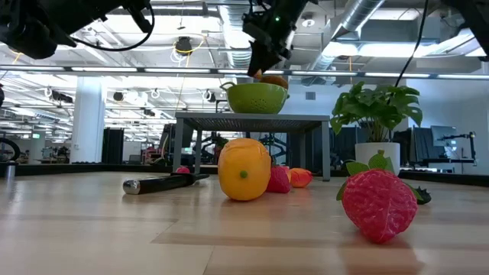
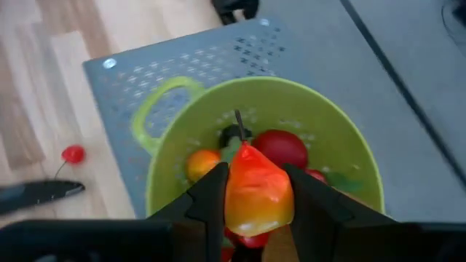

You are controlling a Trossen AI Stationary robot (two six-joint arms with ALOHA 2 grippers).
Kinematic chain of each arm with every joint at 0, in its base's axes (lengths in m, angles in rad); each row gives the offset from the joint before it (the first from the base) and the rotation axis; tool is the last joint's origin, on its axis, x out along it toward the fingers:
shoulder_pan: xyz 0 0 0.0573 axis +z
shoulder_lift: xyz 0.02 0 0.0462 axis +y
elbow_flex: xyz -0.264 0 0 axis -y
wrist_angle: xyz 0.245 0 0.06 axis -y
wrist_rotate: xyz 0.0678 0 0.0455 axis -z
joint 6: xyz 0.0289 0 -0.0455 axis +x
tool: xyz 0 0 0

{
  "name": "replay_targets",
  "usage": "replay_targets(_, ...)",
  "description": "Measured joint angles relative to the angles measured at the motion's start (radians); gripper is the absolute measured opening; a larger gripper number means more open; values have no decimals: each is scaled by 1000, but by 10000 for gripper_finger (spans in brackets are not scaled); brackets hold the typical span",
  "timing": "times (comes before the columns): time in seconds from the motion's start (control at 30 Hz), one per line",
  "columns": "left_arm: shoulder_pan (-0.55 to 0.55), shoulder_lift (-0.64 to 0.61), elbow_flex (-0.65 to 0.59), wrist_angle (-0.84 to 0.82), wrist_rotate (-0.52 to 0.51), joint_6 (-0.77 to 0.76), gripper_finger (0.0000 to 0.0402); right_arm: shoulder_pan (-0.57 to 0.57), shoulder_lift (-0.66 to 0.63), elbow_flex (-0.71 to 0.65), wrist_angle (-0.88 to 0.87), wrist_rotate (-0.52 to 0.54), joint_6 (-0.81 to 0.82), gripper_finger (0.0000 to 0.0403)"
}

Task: Pick & Place Fruit
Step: Put the peach into the green strainer bowl on the shelf, then put the blueberry into the green strainer bowl on the shelf

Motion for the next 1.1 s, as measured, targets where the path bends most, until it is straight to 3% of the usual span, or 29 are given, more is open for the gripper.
replay_targets(0.37, 0, 0, 0, 0, -3, 0, 106, 2, 15, 0, 10, -4, 37, 145)
replay_targets(0.77, 0, 0, 0, 0, -4, 0, 106, 2, 6, 0, 7, -3, 60, 211)
replay_targets(0.97, 0, 0, 0, 0, -4, 0, 106, 50, -24, 69, -70, -3, 60, 203)
replay_targets(1.1, 0, 0, 0, 0, -3, 0, 106, 114, -21, 152, -217, -4, 60, 185)
